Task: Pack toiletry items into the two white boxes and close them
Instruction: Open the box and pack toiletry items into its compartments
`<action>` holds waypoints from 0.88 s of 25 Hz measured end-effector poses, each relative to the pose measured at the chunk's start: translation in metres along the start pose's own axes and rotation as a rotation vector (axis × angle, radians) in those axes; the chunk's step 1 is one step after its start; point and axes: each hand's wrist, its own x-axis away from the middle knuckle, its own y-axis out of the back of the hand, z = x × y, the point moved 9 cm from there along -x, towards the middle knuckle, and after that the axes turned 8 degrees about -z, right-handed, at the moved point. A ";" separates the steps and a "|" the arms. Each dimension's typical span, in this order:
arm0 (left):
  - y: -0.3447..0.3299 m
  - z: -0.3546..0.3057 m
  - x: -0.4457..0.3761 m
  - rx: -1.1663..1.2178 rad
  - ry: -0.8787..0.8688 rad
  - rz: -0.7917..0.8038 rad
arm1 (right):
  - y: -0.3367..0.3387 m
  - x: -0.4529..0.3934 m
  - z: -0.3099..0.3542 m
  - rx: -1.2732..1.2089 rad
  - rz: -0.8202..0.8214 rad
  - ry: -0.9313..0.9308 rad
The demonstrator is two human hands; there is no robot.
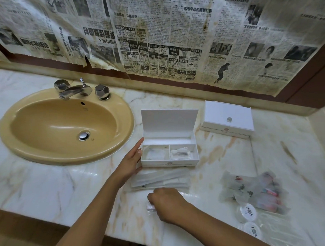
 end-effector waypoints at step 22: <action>0.000 0.002 -0.002 -0.008 -0.002 0.010 | 0.118 -0.024 -0.130 0.004 -0.343 -0.395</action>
